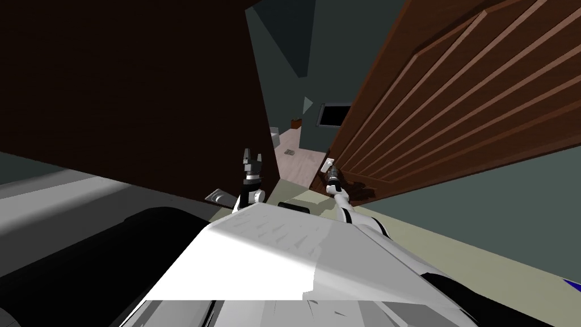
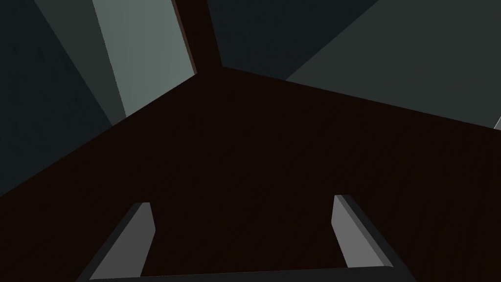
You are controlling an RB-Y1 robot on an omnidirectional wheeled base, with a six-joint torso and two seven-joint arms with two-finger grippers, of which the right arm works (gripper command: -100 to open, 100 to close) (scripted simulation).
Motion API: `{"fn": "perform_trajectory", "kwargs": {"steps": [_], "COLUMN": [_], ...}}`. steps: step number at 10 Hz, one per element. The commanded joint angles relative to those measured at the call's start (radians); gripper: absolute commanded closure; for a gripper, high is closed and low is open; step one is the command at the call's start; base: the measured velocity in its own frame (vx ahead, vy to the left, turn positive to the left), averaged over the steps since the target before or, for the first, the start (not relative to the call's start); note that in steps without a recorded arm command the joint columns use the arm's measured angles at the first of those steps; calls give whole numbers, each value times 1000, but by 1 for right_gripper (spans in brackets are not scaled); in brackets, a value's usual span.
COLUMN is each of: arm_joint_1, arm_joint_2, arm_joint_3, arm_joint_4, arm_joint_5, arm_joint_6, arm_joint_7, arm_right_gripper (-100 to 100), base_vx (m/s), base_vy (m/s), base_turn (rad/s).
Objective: Pull the door open
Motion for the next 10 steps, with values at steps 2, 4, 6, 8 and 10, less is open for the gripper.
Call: {"fn": "perform_trajectory", "kwargs": {"steps": [2, 4, 6, 8, 10], "arm_joint_1": [0, 0, 0, 0, 0], "arm_joint_2": [-3, -5, -5, -5, -5], "arm_joint_3": [-5, -9, -10, -10, -10], "arm_joint_4": [4, 6, 6, 6, 6], "arm_joint_5": [-2, -4, -4, -4, -4], "arm_joint_6": [-1, -2, -2, -2, -2], "arm_joint_7": [2, 4, 4, 4, 4], "arm_right_gripper": [-100, -100, -100, 100, 100], "base_vx": [212, 183, 129, -18, -21], "base_vy": [-45, -39, -34, 5, 5], "base_turn": [29, 26, 15, -3, -2]}}
